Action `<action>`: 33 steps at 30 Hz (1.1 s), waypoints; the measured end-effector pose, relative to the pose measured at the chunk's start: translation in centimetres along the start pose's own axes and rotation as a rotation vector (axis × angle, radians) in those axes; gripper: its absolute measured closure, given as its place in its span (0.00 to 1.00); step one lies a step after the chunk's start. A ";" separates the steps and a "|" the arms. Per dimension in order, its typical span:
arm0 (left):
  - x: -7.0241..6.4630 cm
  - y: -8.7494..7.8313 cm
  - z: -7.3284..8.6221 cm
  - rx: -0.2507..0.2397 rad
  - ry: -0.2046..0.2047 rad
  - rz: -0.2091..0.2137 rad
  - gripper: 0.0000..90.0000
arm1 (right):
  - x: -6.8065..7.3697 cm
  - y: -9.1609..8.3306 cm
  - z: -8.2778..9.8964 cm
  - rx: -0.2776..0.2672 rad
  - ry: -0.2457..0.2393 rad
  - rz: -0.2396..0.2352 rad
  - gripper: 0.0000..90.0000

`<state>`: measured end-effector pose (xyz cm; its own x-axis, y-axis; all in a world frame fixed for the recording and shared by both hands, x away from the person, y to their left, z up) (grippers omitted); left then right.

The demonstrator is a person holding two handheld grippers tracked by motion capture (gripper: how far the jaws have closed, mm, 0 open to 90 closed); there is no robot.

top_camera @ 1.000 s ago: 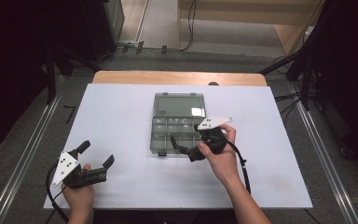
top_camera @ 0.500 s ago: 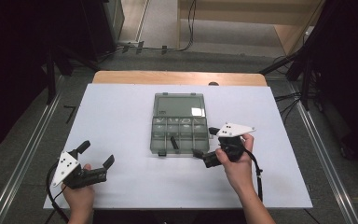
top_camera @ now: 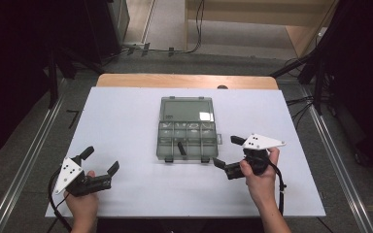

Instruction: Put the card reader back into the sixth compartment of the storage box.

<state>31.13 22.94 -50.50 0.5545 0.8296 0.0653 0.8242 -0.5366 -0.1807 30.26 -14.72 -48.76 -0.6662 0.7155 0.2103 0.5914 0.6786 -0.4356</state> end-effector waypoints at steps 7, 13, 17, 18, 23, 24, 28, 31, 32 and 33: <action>0.0 0.0 0.0 0.001 0.000 0.000 0.00 | -0.6 -1.3 0.7 -0.018 0.008 0.017 0.00; 0.0 0.0 0.0 0.001 0.000 -0.001 0.00 | -1.2 -2.4 1.5 -0.030 0.025 0.031 0.00; 0.0 0.0 0.0 0.002 0.002 -0.001 0.00 | -1.8 -3.1 2.1 -0.045 0.035 0.042 0.00; 0.0 0.0 0.0 0.002 0.001 -0.001 0.00 | -1.9 -3.3 2.2 -0.047 0.040 0.047 0.00; 0.0 0.0 0.0 0.002 0.001 -0.001 0.00 | -2.6 -4.0 2.9 -0.058 0.052 0.055 0.00; 0.0 0.0 0.0 0.001 0.001 -0.001 0.00 | -2.7 -4.2 3.0 -0.061 0.050 0.057 0.00; 0.0 0.0 0.0 0.002 0.002 -0.001 0.00 | -3.2 -4.8 3.2 -0.080 0.052 0.062 0.00; 0.0 0.0 0.0 0.000 -0.001 0.000 0.00 | -3.6 -5.3 3.4 -0.092 0.049 0.069 0.00; 0.0 0.0 0.0 0.000 -0.001 0.000 0.00 | -3.7 -5.4 3.6 -0.091 0.054 0.072 0.00; 0.0 0.0 0.0 0.001 0.000 0.000 0.00 | -3.8 -5.5 3.8 -0.091 0.055 0.074 0.00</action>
Point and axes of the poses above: each handheld gripper's, and its own axes: y roughly forward along the jaws, z roughly out of its underside, x roughly to its left, the point moved 9 cm from there along y, roughly forward along the jaws, and after that the axes turned 4 degrees about y, right-handed, at the moved point
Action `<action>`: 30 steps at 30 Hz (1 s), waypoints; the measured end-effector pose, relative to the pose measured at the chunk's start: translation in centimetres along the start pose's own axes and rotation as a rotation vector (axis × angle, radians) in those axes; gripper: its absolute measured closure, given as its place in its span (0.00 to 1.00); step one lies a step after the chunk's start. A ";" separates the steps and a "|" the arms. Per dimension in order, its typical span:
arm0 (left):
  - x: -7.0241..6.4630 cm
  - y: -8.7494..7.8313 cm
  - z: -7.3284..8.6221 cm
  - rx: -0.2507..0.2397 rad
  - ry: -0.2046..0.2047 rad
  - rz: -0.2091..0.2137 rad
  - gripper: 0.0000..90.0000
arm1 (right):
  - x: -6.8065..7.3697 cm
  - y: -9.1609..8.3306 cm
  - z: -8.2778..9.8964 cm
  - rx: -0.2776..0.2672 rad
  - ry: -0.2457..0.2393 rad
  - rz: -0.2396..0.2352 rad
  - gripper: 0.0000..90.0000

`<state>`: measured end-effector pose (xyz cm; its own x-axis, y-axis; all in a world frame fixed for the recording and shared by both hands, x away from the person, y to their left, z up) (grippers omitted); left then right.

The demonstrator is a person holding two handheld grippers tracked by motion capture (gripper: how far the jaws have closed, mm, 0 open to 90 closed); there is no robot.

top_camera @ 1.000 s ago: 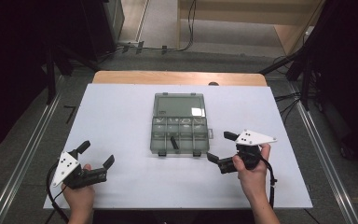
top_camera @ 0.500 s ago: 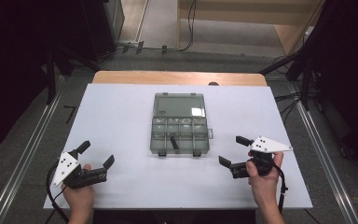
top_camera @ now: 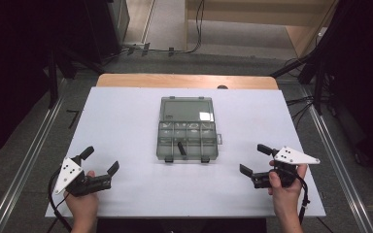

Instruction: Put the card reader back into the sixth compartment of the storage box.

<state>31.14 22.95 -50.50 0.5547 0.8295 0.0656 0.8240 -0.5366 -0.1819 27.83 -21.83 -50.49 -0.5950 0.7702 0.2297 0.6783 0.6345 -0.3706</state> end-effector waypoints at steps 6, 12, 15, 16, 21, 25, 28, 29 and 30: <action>-0.1 0.0 0.0 0.003 0.003 0.002 0.00 | -1.1 -0.5 0.7 -0.017 0.010 0.012 0.00; -0.1 0.1 0.0 0.003 0.004 0.001 0.00 | -2.1 -1.0 1.4 -0.038 0.003 0.030 0.00; -0.1 0.1 0.0 0.003 0.004 0.001 0.00 | -2.6 -1.2 1.7 -0.044 0.010 0.042 0.00; -0.1 0.1 0.0 0.003 0.004 0.001 0.00 | -2.8 -1.3 1.7 -0.048 0.010 0.047 0.00; -0.1 0.1 0.0 0.004 0.005 0.002 0.00 | -3.6 -2.0 2.0 -0.073 0.025 0.053 0.00; -0.1 0.1 0.0 0.005 0.004 0.003 0.00 | -4.1 -2.5 2.2 -0.091 0.035 0.059 0.00; -0.1 0.1 0.0 0.005 0.004 0.003 0.00 | -4.6 -3.0 2.3 -0.105 0.047 0.061 0.00; -0.1 0.1 0.0 0.005 0.003 0.003 0.00 | -4.8 -3.1 2.4 -0.109 0.050 0.066 0.00; -0.1 0.1 0.0 0.005 0.003 0.002 0.00 | -4.9 -3.2 2.4 -0.111 0.055 0.070 0.00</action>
Point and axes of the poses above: each handheld gripper's, and its own axes: y roughly forward along the jaws, z roughly out of its underside, x roughly to its left, the point moved 9 cm from there along y, roughly forward along the jaws, and after that the axes turned 4 degrees about y, right-handed, at the moved point
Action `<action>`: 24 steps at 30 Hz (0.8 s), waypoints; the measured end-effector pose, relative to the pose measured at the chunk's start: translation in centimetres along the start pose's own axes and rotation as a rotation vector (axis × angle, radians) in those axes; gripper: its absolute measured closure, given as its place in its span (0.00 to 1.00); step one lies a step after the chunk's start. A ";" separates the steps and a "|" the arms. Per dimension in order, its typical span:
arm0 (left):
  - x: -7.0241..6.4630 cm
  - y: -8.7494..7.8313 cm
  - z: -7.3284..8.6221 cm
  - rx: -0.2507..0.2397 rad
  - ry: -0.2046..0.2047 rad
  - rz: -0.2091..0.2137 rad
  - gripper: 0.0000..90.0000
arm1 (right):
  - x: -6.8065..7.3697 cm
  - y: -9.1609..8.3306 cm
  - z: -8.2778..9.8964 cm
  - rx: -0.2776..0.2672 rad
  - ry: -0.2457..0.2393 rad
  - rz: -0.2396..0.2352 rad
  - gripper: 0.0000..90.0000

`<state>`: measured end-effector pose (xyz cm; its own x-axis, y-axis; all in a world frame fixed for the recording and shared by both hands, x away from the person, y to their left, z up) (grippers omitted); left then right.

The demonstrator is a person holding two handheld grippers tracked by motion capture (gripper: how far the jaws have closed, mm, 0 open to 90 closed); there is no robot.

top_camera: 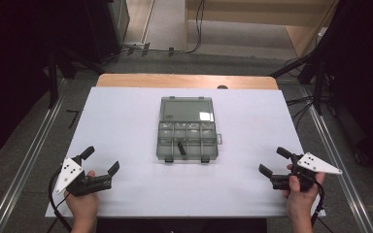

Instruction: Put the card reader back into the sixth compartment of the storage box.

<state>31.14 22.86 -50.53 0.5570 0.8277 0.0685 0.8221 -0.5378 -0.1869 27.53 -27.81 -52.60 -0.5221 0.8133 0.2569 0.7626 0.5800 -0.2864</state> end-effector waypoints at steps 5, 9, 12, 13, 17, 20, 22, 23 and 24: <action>0.0 0.0 0.0 -0.001 0.000 0.002 0.00 | -0.6 -0.5 0.0 -0.013 0.008 0.012 0.00; 0.0 0.0 0.0 -0.001 0.000 0.001 0.00 | -1.0 -0.9 0.0 -0.023 0.014 0.022 0.00; 0.0 0.0 0.0 0.000 -0.001 0.002 0.00 | -1.2 -1.2 0.0 -0.030 0.021 0.026 0.00; 0.0 0.0 0.0 0.000 -0.001 0.001 0.00 | -1.3 -1.3 0.0 -0.034 0.021 0.027 0.00; 0.0 0.0 0.0 -0.001 -0.001 0.001 0.00 | -1.5 -1.7 -0.1 -0.052 0.020 0.029 0.00; 0.0 0.0 0.0 0.000 -0.001 0.001 0.00 | -1.7 -1.9 -0.2 -0.064 0.021 0.032 0.00; 0.0 0.0 0.0 0.000 0.000 0.000 0.00 | -1.7 -2.0 -0.2 -0.066 0.014 0.035 0.00; 0.0 0.0 0.0 0.000 0.000 0.000 0.00 | -1.7 -2.0 -0.2 -0.072 0.009 0.038 0.00; 0.0 0.0 0.0 0.000 0.000 0.000 0.00 | -1.8 -2.0 -0.3 -0.074 0.009 0.041 0.00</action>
Point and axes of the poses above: each handheld gripper's, and its own axes: y roughly forward along the jaws, z roughly out of its underside, x roughly to its left, the point moved 9 cm from there along y, roughly forward along the jaws, and after that the axes turned 4 degrees about y, right-handed, at the moved point
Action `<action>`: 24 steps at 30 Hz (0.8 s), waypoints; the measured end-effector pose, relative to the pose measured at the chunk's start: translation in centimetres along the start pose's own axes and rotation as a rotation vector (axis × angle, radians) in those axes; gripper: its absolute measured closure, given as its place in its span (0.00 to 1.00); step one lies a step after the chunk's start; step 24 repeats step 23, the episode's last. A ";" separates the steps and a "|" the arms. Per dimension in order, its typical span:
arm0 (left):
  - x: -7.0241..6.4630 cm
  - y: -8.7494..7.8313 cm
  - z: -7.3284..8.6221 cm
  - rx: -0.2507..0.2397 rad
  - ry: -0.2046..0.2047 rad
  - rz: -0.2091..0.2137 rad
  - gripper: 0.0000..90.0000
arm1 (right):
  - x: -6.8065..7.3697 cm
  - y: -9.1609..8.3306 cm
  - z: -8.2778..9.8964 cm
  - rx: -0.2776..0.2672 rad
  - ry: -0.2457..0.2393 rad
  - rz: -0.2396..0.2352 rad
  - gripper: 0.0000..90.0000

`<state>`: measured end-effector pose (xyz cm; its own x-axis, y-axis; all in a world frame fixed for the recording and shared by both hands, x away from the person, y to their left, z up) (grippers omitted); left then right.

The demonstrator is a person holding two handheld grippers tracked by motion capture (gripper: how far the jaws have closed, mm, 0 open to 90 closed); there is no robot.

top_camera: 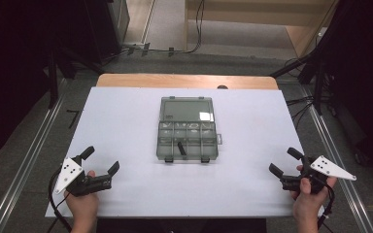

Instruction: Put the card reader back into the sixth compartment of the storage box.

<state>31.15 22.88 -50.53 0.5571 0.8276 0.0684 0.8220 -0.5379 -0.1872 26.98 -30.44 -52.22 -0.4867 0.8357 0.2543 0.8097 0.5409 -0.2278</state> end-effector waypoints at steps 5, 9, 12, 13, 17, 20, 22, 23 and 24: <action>0.0 0.0 0.0 -0.001 0.000 0.000 0.00 | -0.2 -0.1 -0.1 -0.016 0.000 0.026 0.00; 0.0 0.0 0.0 -0.001 0.001 0.001 0.00 | -0.2 0.0 0.1 -0.018 -0.001 0.028 0.00; 0.0 0.0 0.0 0.000 0.001 0.001 0.00 | -0.2 0.1 0.3 -0.018 0.000 0.032 0.00; 0.0 0.0 0.0 0.000 0.001 0.001 0.00 | -0.2 0.2 0.3 -0.020 -0.002 0.031 0.00; 0.0 0.0 0.0 0.001 0.001 0.001 0.00 | -0.2 0.2 0.4 -0.017 0.000 0.030 0.00; 0.0 0.1 0.0 0.001 0.002 0.000 0.00 | -0.2 0.2 0.4 -0.018 0.002 0.028 0.00; 0.0 0.1 0.0 0.002 0.002 0.000 0.00 | -0.2 0.3 0.5 -0.014 0.011 0.026 0.00; 0.0 0.1 0.0 0.002 0.002 0.000 0.00 | -0.3 0.3 0.5 -0.012 0.011 0.026 0.00; 0.0 0.1 0.0 0.002 0.002 0.000 0.00 | -0.3 0.3 0.5 -0.012 0.011 0.026 0.00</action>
Point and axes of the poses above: each handheld gripper's, and its own axes: y roughly forward along the jaws, z roughly out of its underside, x roughly to its left, the point moved 9 cm from there along y, roughly forward along the jaws, and after that the axes turned 4 degrees about y, right-handed, at the moved point
